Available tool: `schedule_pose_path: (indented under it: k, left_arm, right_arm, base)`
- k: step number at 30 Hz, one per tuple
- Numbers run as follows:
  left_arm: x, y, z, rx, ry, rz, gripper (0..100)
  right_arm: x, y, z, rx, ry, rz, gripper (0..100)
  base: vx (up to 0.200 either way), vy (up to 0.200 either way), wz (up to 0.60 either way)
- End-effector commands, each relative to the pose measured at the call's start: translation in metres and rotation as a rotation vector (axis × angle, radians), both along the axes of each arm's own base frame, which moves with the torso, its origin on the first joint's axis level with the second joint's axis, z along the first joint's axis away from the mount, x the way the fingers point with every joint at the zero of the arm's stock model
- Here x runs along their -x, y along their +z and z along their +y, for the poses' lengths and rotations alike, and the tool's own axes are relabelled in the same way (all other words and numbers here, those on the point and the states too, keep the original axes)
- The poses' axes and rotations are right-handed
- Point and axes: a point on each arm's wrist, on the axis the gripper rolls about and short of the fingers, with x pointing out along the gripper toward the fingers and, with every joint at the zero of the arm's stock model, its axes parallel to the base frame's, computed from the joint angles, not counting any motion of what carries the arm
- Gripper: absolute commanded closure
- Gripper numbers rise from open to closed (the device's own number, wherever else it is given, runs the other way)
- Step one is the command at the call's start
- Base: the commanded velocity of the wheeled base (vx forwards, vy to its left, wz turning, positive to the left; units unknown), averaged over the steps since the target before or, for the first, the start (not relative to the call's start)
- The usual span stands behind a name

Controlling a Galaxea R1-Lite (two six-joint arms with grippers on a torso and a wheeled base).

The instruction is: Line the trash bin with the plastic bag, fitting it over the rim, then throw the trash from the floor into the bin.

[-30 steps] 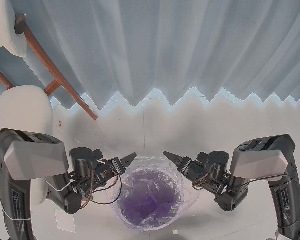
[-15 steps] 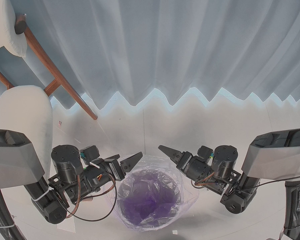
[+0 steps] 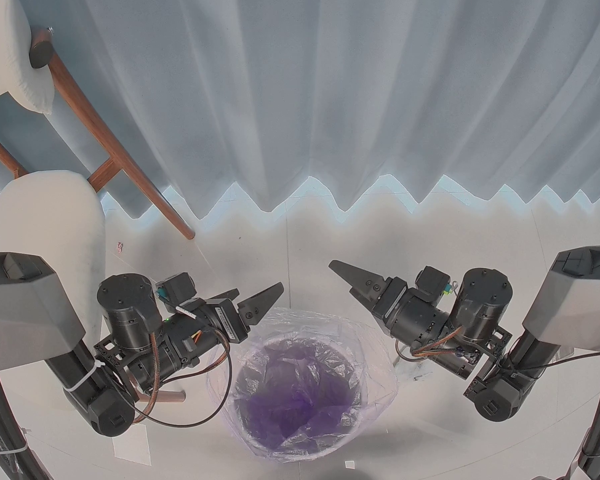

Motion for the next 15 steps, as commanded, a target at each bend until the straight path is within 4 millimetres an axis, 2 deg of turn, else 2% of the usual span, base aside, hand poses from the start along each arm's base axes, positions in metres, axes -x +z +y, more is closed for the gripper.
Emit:
schedule_pose_path:
  k: [1,15]
  left_arm:
    - [-0.0007,0.0005,0.0007,0.002,0.001,-0.001,0]
    - [0.009,-0.0032,0.0033,-0.019,-0.01,0.023,0]
  right_arm:
    - [0.0017,0.0099,-0.002,-0.019,-0.002,-0.036,0]
    - [0.0017,0.0044,0.0004,-0.011,0.005,-0.021,0]
  base:
    - [-0.2,0.0,0.0]
    - [-0.2,0.0,0.0]
